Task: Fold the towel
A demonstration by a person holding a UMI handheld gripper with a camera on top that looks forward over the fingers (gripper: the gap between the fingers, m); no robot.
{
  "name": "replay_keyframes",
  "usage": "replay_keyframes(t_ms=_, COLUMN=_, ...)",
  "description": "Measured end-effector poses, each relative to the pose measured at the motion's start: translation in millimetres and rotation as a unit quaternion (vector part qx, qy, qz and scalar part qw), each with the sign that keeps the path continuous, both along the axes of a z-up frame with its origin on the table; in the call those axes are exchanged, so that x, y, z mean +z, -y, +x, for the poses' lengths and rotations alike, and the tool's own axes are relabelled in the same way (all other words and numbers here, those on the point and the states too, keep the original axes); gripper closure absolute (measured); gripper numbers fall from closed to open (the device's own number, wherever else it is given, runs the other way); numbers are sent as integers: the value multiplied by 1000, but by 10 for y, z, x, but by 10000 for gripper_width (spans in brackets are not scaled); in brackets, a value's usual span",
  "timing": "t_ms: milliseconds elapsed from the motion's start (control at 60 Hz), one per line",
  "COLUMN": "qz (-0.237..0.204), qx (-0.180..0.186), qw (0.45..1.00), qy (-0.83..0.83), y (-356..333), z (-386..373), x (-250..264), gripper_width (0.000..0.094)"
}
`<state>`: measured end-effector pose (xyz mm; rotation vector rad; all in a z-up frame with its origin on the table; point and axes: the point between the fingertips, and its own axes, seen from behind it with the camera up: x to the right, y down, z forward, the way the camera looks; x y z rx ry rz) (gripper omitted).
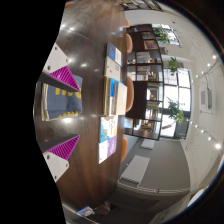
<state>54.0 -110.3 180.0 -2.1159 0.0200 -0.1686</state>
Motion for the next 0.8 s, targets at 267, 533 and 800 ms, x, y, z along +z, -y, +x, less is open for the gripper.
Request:
replay_keyframes(t_ms=267, qz=34, qx=19, qw=999, qy=-15, y=894, z=-606, x=658, gripper_width=88)
replay_keyframes(t_ms=533, qz=44, qx=6, qw=998, qy=-42, y=1636, z=-838, x=605, gripper_width=88)
replay_keyframes(t_ms=800, qz=30, qx=7, qw=999, qy=-34, y=1955, z=-847, x=497, gripper_width=92)
